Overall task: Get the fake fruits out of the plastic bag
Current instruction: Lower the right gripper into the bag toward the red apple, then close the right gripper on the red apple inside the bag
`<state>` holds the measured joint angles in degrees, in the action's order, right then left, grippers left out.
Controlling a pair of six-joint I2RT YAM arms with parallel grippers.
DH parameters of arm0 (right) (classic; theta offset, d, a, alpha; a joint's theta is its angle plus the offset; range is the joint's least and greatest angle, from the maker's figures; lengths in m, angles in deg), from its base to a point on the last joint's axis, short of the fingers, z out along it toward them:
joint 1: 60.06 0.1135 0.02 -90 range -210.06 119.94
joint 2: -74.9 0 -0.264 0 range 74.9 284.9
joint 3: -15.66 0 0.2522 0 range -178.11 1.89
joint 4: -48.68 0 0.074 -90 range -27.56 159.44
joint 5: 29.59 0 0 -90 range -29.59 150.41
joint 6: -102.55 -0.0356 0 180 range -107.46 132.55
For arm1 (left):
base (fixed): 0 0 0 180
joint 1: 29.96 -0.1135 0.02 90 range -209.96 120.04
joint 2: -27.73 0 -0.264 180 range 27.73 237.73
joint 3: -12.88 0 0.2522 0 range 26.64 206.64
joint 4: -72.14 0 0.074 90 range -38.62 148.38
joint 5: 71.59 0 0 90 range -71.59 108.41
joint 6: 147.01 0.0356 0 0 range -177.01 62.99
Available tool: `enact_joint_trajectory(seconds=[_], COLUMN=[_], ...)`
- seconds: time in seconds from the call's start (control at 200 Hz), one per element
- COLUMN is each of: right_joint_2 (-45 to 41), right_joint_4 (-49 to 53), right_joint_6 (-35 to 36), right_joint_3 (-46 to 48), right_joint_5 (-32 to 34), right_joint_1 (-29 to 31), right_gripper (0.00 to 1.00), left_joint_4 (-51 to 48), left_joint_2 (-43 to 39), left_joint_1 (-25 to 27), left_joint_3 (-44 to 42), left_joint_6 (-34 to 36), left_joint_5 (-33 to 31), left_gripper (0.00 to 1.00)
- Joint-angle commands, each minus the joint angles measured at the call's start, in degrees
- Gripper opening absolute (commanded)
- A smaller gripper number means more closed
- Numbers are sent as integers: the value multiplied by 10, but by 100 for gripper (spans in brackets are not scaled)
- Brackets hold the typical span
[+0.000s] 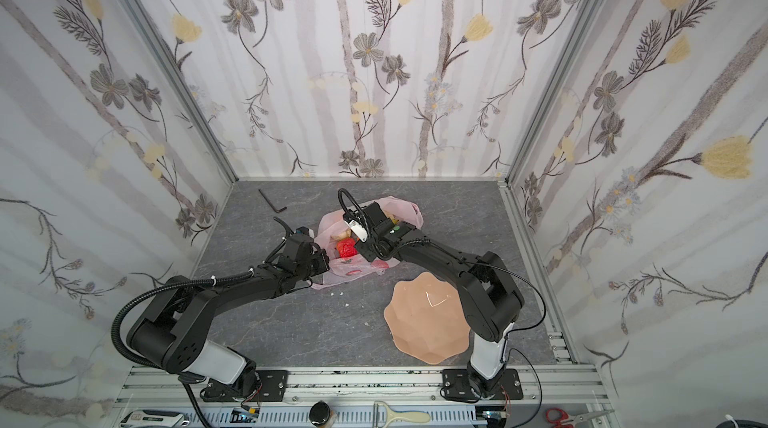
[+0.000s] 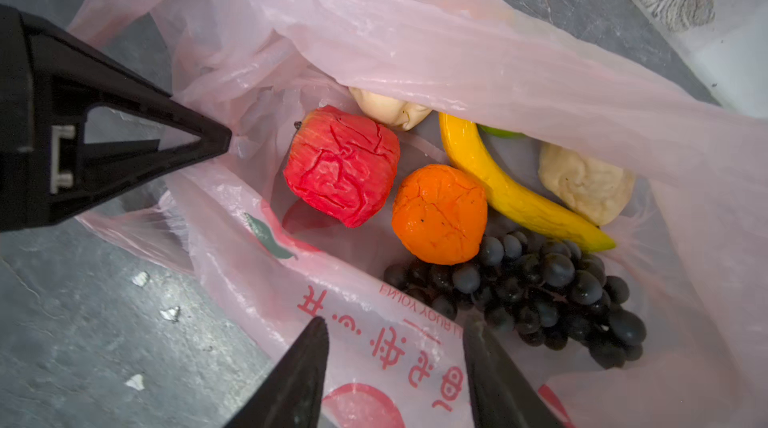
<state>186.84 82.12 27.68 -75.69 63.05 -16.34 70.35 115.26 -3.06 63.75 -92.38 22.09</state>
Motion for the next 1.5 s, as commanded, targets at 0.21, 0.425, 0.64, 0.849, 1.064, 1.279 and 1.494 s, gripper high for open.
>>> enact_joint_trajectory(seconds=[0.21,0.425,0.64,0.849,1.064,1.279,1.494], right_joint_2=[76,154,198,221,236,239,239], right_joint_4=[5,90,104,107,96,89,76], right_joint_6=[226,269,288,297,306,311,313], right_joint_3=[-78,-170,-206,-228,-237,-235,-231], right_joint_5=[-76,-137,-125,-105,-62,-36,-17], right_joint_1=[13,14,15,17,19,18,18], right_gripper=[62,61,60,61,63,67,69], left_joint_4=[25,48,56,59,59,60,60], left_joint_2=[-2,-9,-12,-15,-16,-18,-20], left_joint_1=[-1,-1,-1,-1,-2,-2,-3], left_joint_3=[-16,-35,-39,-42,-45,-48,-50], left_joint_6=[-20,-46,-52,-52,-52,-51,-50], left_joint_5=[5,29,36,37,38,35,33], left_gripper=[0,0,0,0,0,0,0])
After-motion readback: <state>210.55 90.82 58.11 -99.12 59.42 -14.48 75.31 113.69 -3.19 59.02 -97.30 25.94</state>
